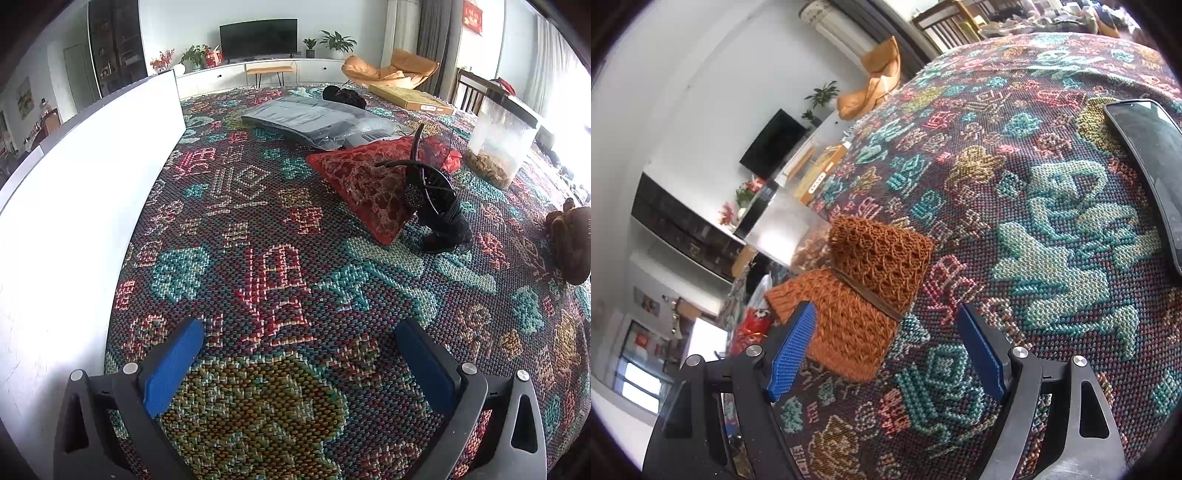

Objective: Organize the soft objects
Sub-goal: 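Lift the knitted bundle with the right tool and hold it above the bed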

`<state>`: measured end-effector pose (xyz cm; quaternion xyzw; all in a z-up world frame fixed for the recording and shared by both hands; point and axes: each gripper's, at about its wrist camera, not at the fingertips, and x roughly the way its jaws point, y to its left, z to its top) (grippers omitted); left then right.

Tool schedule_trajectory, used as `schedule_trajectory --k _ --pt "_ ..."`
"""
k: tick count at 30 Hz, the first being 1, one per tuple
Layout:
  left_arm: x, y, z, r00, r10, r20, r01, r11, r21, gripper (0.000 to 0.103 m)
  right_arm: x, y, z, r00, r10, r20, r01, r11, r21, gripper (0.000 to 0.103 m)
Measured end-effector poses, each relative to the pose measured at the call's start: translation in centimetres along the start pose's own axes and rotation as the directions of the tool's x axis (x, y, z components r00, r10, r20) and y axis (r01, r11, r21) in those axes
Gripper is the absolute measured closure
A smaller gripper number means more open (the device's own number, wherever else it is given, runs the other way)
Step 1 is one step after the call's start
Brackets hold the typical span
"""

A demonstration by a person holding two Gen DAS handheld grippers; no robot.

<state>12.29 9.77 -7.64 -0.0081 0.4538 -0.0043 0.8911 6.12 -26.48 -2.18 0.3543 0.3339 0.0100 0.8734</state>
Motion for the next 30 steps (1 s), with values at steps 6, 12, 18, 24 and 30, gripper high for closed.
schedule_trajectory --k 6,12,18,24,30 --pt "0.0 0.0 0.0 1.000 0.000 0.000 0.000 1.000 0.000 0.000 0.1 3.3 -1.0 0.994 -0.106 0.009 0.106 0.975 -0.196 0.019" --pt "0.0 0.0 0.0 1.000 0.000 0.000 0.000 1.000 0.000 0.000 1.6 4.5 -2.2 0.987 -0.153 -0.052 0.132 0.949 -0.285 0.019" --pt "0.0 0.0 0.0 1.000 -0.001 0.000 0.001 1.000 0.000 0.000 2.9 4.7 -2.9 0.971 -0.224 -0.084 0.182 0.920 -0.347 0.019" --pt "0.0 0.0 0.0 1.000 -0.001 0.001 0.001 1.000 -0.001 0.000 4.0 4.9 -3.6 0.948 -0.300 -0.107 0.236 0.888 -0.395 0.019" --pt "0.0 0.1 0.0 1.000 -0.001 0.001 0.001 1.000 -0.001 0.000 4.4 5.2 -3.9 0.939 -0.327 -0.106 0.255 0.868 -0.426 0.016"
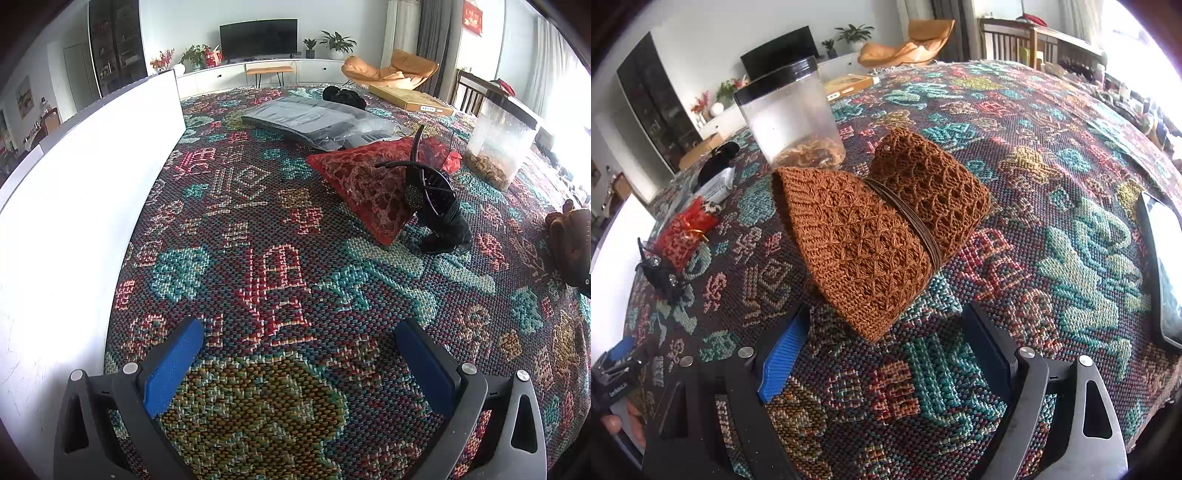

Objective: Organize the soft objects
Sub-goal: 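Lift the knitted bundle with the right tool and hold it above the bed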

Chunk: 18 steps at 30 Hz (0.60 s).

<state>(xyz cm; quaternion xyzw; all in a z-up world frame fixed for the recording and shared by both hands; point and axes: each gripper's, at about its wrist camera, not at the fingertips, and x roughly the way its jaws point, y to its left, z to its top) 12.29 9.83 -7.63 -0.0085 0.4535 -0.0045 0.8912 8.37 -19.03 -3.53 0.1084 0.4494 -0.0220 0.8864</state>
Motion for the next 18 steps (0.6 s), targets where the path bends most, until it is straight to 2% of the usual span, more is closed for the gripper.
schedule_trajectory --k 18 --pt "0.0 0.0 0.0 1.000 0.000 0.000 0.000 1.000 0.000 0.000 0.8 2.0 -0.3 0.994 -0.106 -0.025 0.103 0.989 -0.110 0.012"
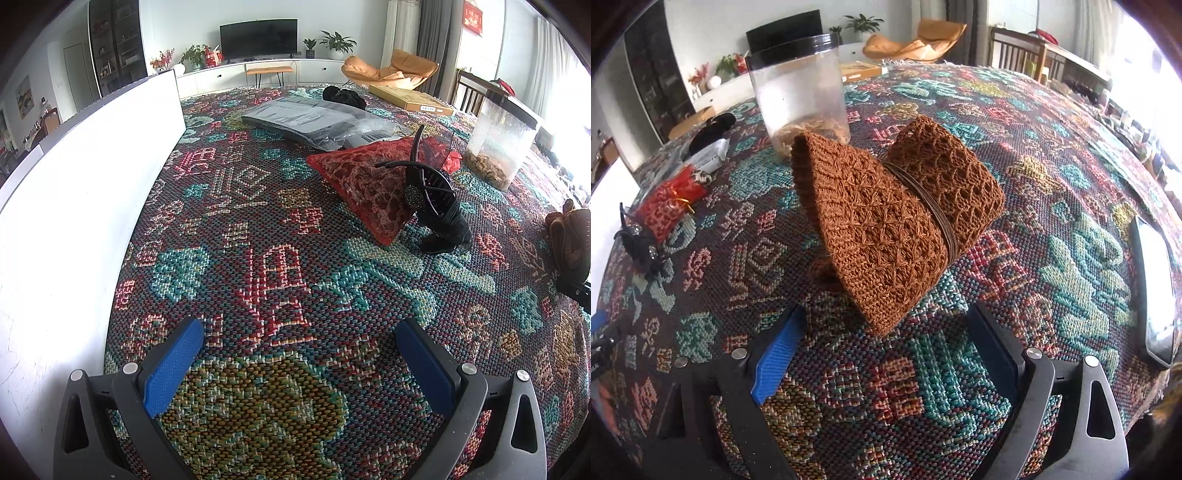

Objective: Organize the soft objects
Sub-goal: 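Lift the knitted bundle with the right tool and hold it above the bed, then grasp the black cable item with the left tool while the right tool holds the knitted bundle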

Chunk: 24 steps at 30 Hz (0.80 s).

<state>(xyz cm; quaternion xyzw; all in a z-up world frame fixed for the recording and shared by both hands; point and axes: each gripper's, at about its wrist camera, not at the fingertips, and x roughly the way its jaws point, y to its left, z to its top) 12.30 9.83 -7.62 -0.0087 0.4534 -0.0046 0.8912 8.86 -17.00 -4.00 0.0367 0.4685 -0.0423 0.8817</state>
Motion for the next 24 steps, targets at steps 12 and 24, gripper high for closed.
schedule_trajectory --k 12,24 --pt "-1.1 -0.4 0.0 0.994 -0.111 -0.012 0.111 0.993 -0.043 0.000 0.1 0.3 0.1 1.000 -0.013 -0.004 0.013 1.000 -0.014 0.011" --pt "2.4 -9.3 5.3 0.987 -0.162 0.005 0.162 0.987 -0.018 0.007 -0.3 -0.8 0.2 0.999 0.040 0.012 -0.040 0.999 0.034 0.011"
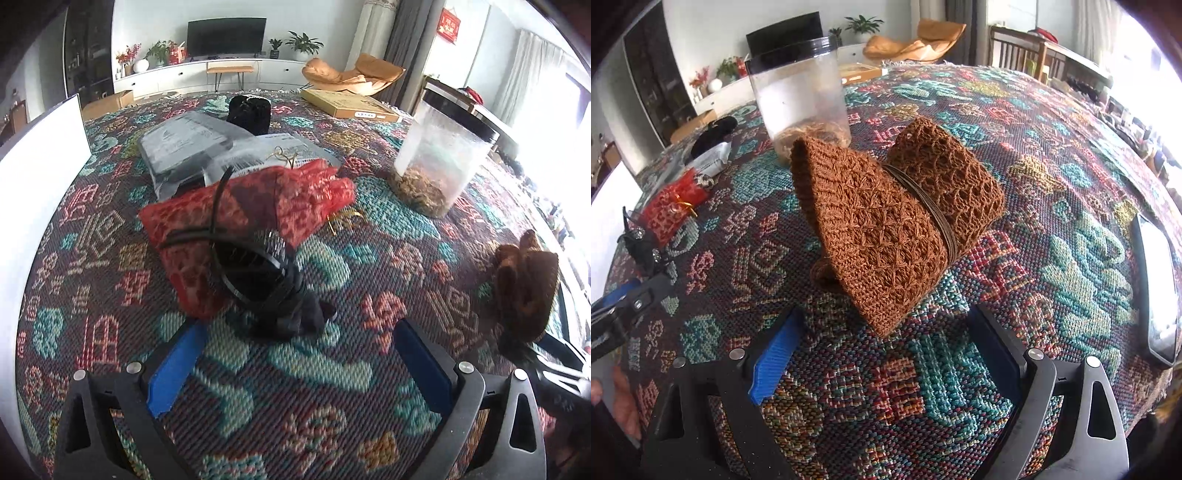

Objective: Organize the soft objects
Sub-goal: 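Grasp the black cable item with the left tool while the right tool holds the knitted bundle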

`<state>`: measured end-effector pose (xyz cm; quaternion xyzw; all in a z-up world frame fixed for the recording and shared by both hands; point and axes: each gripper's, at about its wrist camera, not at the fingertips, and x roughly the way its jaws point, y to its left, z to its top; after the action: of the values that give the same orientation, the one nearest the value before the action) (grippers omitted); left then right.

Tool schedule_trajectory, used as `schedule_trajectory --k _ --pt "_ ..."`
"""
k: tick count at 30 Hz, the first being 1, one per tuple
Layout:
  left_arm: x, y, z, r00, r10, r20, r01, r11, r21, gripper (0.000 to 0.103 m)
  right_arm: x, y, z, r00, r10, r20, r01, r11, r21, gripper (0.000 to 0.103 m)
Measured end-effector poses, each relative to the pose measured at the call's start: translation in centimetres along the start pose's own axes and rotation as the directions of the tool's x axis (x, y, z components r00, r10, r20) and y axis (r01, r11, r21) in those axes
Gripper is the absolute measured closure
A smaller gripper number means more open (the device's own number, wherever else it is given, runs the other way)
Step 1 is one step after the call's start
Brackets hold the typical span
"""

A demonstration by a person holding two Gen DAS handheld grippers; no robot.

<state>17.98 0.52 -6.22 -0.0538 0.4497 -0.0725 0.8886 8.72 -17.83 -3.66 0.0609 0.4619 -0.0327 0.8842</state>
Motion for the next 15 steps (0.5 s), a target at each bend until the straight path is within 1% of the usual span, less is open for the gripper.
schedule_trajectory --k 1,2,3,4,5,6,8,10,11,12,13,14,15 --pt "0.3 -0.1 0.5 1.000 0.029 0.007 -0.029 0.999 -0.013 0.014 -0.2 -0.6 0.0 1.000 0.024 0.006 -0.025 0.999 0.021 0.011" --pt "0.5 0.1 1.0 0.998 0.067 0.017 -0.066 0.998 -0.022 0.041 -0.4 -1.2 0.1 0.998 0.057 0.016 -0.058 0.997 0.051 0.011" --pt "0.5 0.7 1.3 0.996 0.089 0.021 -0.089 0.996 -0.032 0.068 -0.8 -1.9 0.1 0.995 0.099 0.029 -0.101 0.991 0.087 0.011" --pt "0.2 1.5 1.4 0.998 0.056 0.016 -0.055 0.997 -0.054 0.069 -1.1 -2.8 0.1 0.987 0.152 0.045 -0.156 0.979 0.130 0.011" --pt "-0.2 2.4 1.3 1.000 0.009 0.020 -0.008 0.996 -0.084 0.069 -1.4 -3.9 0.1 0.975 0.212 0.065 -0.220 0.958 0.182 0.011" --pt "-0.7 3.1 1.0 1.000 -0.009 0.029 0.012 0.995 -0.098 0.069 -1.6 -5.1 0.1 0.960 0.266 0.084 -0.279 0.930 0.240 0.011" --pt "-1.9 3.9 0.2 0.999 -0.016 0.042 0.020 0.996 -0.085 0.069 -1.2 -7.1 0.3 0.932 0.349 0.099 -0.360 0.857 0.370 0.010" --pt "-3.0 4.3 -0.7 0.998 -0.035 0.045 0.038 0.996 -0.080 0.069 -0.2 -7.9 1.1 0.898 0.427 0.102 -0.425 0.786 0.449 0.010" --pt "-3.5 4.4 -1.2 0.998 -0.043 0.045 0.047 0.996 -0.079 0.069 0.3 -8.0 1.7 0.888 0.447 0.107 -0.441 0.761 0.476 0.010" --pt "-4.0 4.5 -1.6 0.998 -0.050 0.045 0.053 0.995 -0.079 0.069 0.9 -7.9 2.3 0.886 0.452 0.102 -0.439 0.750 0.495 0.010" --pt "-4.6 4.6 -1.8 0.997 -0.058 0.047 0.061 0.995 -0.080 0.069 1.7 -7.6 3.1 0.885 0.459 0.079 -0.434 0.750 0.499 0.010" --pt "-5.1 4.6 -2.0 0.997 -0.067 0.049 0.070 0.994 -0.080 0.069 2.4 -7.2 3.7 0.884 0.464 0.059 -0.431 0.758 0.490 0.012" --pt "-5.7 4.7 -2.1 0.996 -0.076 0.054 0.080 0.994 -0.079 0.069 2.7 -6.8 4.4 0.896 0.441 0.053 -0.412 0.778 0.474 0.015"
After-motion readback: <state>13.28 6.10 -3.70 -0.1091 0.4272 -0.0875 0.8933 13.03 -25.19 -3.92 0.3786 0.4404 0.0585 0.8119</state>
